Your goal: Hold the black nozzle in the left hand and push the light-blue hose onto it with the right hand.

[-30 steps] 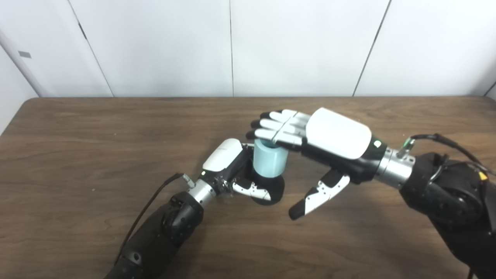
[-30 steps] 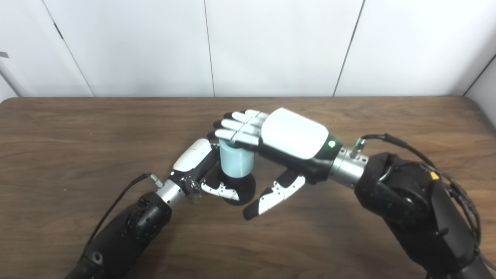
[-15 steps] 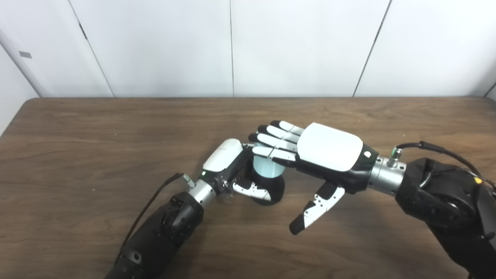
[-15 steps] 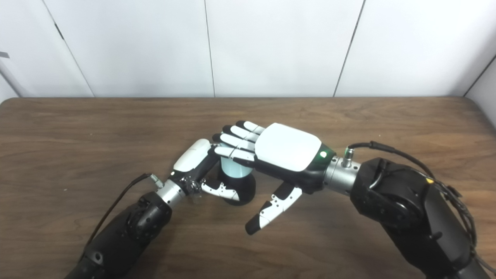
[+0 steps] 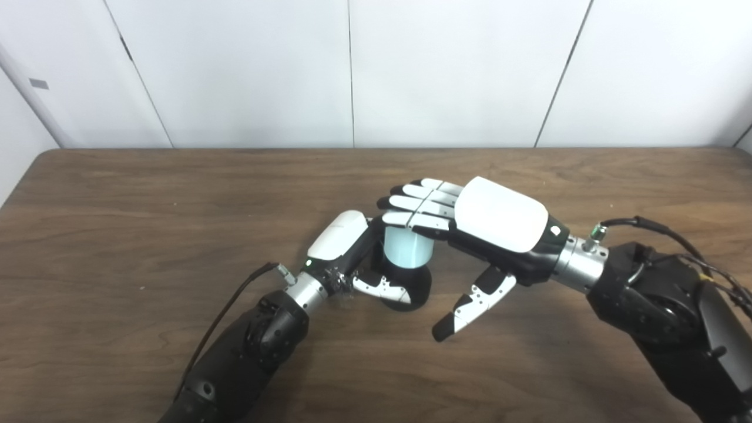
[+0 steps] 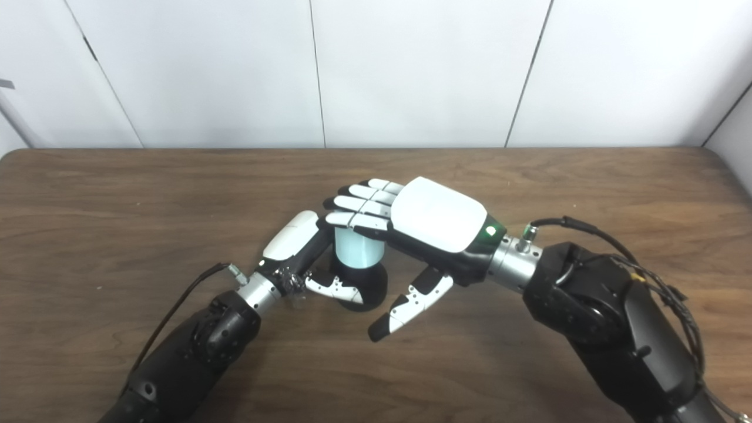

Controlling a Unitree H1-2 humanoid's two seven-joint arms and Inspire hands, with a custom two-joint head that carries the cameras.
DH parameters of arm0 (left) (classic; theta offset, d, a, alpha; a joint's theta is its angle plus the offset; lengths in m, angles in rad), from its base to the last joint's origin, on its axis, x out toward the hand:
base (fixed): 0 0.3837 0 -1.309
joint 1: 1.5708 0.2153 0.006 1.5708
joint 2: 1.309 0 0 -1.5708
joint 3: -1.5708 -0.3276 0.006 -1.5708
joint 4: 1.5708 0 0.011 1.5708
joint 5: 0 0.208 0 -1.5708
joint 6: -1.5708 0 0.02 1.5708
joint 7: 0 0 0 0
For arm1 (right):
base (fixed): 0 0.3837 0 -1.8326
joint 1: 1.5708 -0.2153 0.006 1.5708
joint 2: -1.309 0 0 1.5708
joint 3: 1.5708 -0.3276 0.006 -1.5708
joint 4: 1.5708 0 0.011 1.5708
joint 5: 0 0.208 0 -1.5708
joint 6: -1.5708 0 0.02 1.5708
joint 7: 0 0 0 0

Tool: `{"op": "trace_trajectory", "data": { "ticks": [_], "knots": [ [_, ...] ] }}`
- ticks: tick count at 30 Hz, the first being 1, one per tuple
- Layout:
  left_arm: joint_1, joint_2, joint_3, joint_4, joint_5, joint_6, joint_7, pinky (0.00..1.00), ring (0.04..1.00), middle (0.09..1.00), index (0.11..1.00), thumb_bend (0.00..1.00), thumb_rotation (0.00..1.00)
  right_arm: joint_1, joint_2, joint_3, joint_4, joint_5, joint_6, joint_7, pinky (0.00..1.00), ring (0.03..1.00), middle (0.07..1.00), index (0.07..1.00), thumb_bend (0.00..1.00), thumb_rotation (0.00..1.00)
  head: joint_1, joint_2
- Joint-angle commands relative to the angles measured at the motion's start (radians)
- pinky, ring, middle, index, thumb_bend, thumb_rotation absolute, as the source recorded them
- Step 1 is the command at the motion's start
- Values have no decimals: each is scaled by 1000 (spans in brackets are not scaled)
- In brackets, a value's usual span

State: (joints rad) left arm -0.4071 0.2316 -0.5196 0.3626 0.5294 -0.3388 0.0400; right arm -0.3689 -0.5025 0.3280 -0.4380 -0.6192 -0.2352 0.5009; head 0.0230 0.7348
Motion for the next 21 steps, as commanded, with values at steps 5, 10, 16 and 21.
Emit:
{"op": "trace_trajectory", "data": {
  "ticks": [5,10,16,21],
  "knots": [
    [74,11,-44,48,39,54,-105,382,429,490,510,504,0,43,16,67,44,7,31,72,846,926,935,891,802,877,3,4],
    [74,12,-43,34,38,71,-116,383,428,492,511,504,0,59,26,89,21,24,42,83,861,928,937,900,794,860,7,7],
    [72,11,-44,39,42,68,-113,385,429,495,509,504,0,71,19,108,13,22,34,77,856,926,928,898,785,834,7,7],
    [73,14,-43,30,40,83,-123,393,430,499,507,504,0,87,4,119,9,24,9,59,853,926,927,881,777,829,12,15]
  ]
}}
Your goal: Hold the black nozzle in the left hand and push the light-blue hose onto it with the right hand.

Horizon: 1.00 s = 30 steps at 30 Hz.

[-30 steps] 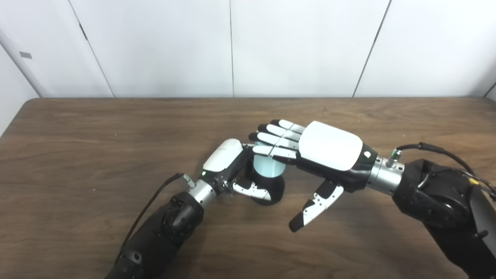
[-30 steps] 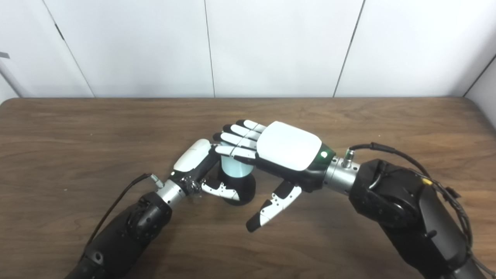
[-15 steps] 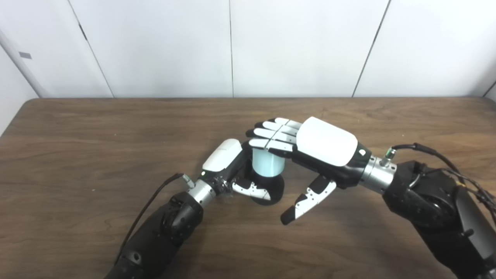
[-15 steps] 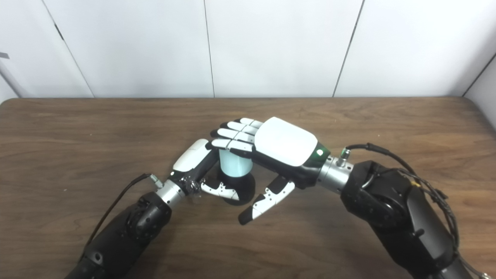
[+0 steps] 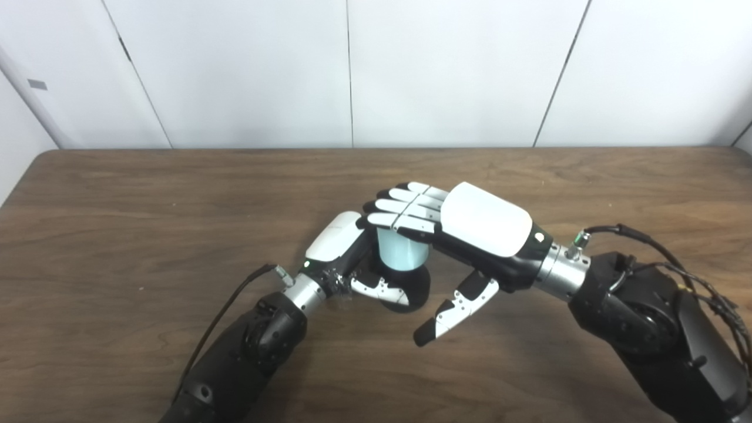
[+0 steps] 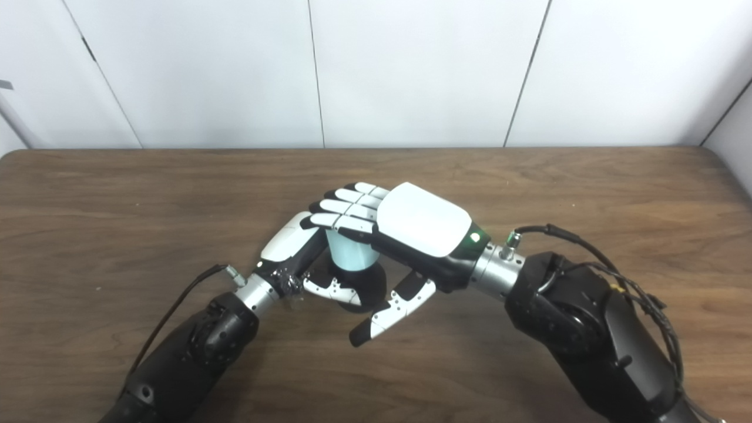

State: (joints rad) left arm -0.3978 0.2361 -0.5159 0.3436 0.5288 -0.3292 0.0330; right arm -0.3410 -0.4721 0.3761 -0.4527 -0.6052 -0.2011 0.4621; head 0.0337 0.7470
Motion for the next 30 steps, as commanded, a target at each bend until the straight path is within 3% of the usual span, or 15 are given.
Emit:
{"op": "trace_trajectory", "data": {
  "ticks": [1,17,27,30],
  "knots": [
    [65,9,-46,47,41,76,-117,392,429,498,508,504,0,63,-30,71,23,10,-31,91,850,922,923,872,778,819,2,3],
    [66,17,-40,45,35,75,-118,368,421,491,516,504,0,93,-83,21,42,-8,-68,-9,849,919,909,847,733,772,-3,7],
    [66,16,-41,44,34,73,-121,377,425,491,512,504,0,84,-68,36,45,-24,-56,9,842,914,910,846,739,763,-4,8],
    [66,18,-41,43,32,69,-122,377,425,491,512,504,0,63,-51,29,38,-5,-43,4,869,937,937,879,729,818,-4,8]
  ]
}}
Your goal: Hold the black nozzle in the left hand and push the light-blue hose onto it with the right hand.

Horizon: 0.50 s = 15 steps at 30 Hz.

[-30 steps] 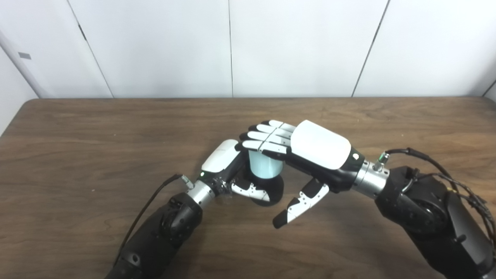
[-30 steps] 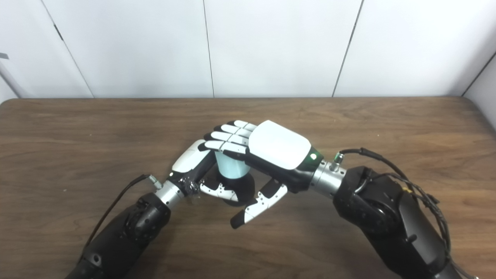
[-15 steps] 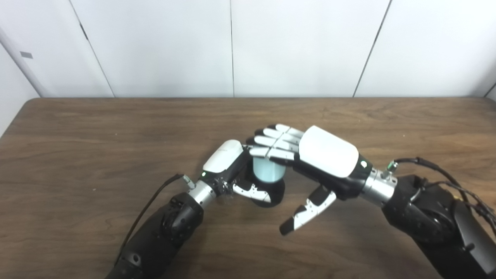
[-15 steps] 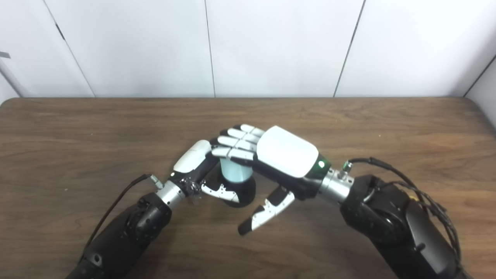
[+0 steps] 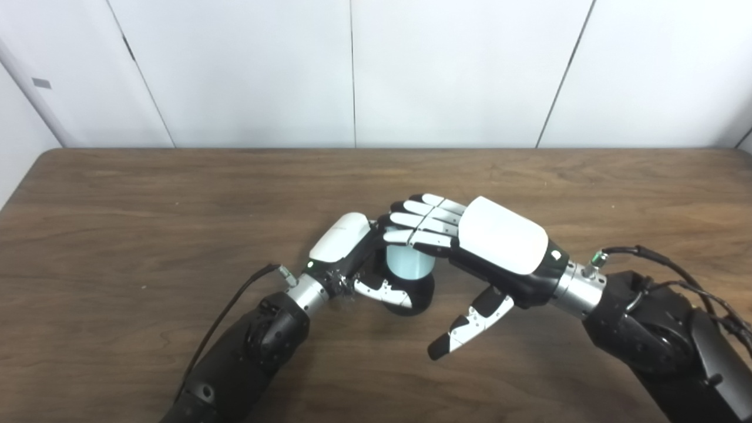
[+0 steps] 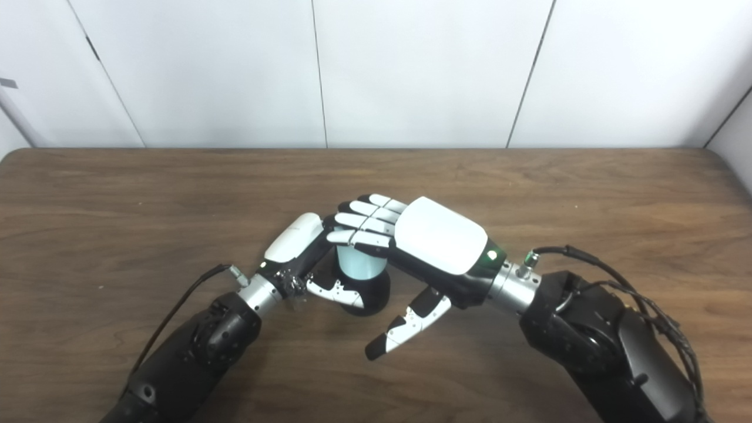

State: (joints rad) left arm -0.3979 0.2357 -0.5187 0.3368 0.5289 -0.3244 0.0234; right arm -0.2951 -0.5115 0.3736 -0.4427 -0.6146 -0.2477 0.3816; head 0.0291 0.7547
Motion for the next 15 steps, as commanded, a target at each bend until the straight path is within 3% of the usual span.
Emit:
{"op": "trace_trajectory", "data": {
  "ticks": [1,3,5,7,10,15],
  "knots": [
    [67,19,-38,50,31,63,-113,379,426,491,512,504,0,12,-5,24,19,12,16,82,874,946,948,891,723,836,6,-1],
    [68,19,-38,53,30,58,-110,378,426,491,512,504,0,2,25,-14,1,68,53,51,892,974,982,931,698,803,4,-1],
    [67,20,-38,58,32,55,-107,373,427,493,511,504,0,-18,80,-78,-23,168,127,11,856,992,997,981,647,683,0,-4],
    [66,20,-39,63,35,52,-105,376,427,494,510,504,0,-39,147,-154,-45,255,195,-40,740,937,991,984,626,381,-1,-6],
    [63,20,-42,72,39,44,-100,380,427,493,511,504,0,-61,246,-281,-68,401,362,-82,635,826,923,940,640,226,-5,-10],
    [59,15,-44,83,44,39,-90,378,428,492,510,504,0,-45,358,-436,-20,607,511,-146,529,712,831,872,644,356,-2,-14]
  ]
}}
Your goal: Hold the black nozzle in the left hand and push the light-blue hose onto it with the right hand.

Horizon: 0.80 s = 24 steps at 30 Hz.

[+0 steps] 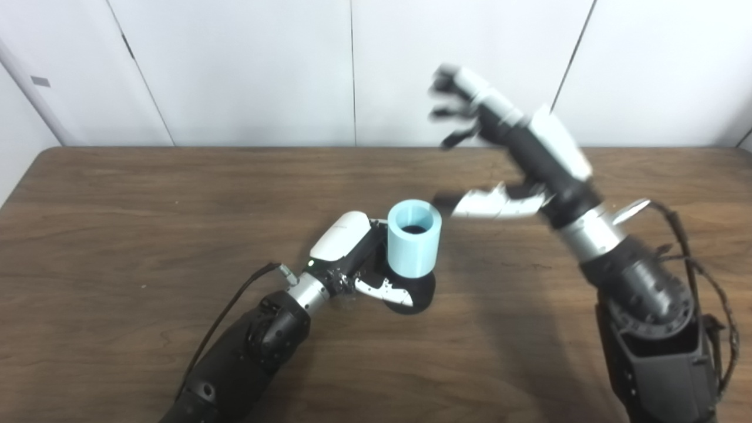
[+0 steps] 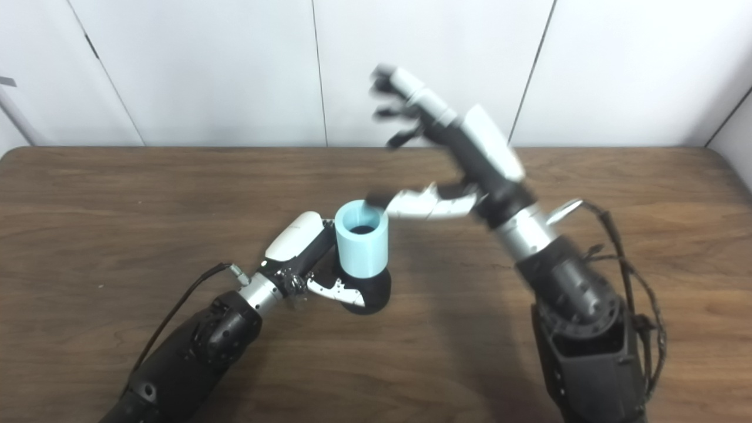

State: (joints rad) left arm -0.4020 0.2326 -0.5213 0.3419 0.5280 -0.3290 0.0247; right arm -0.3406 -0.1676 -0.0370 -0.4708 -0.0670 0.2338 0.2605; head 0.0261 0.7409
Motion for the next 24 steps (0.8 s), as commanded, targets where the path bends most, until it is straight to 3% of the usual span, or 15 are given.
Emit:
{"op": "trace_trajectory", "data": {
  "ticks": [1,7,9,16,19,24],
  "knots": [
    [63,17,-42,76,44,46,-94,379,430,492,509,504,0,11,34,-51,18,109,66,-36,522,698,820,857,656,358,1,0],
    [65,18,-39,72,41,47,-94,377,429,494,509,504,0,62,110,-135,68,272,224,-119,466,634,792,821,653,266,2,-2],
    [66,19,-38,71,41,46,-93,377,428,492,511,504,0,81,113,-122,82,334,235,-174,446,615,781,806,624,239,2,-2],
    [65,20,-35,66,40,51,-94,378,429,493,509,504,0,146,49,31,101,578,236,-462,385,536,706,733,539,182,9,-4],
    [63,22,-36,66,47,46,-88,379,428,487,514,504,0,160,38,61,118,630,236,-518,368,517,689,674,525,186,13,-6],
    [65,35,-27,24,46,82,-112,395,433,497,510,504,0,186,70,61,163,637,235,-520,320,456,673,729,531,201,13,-9]
  ]
}}
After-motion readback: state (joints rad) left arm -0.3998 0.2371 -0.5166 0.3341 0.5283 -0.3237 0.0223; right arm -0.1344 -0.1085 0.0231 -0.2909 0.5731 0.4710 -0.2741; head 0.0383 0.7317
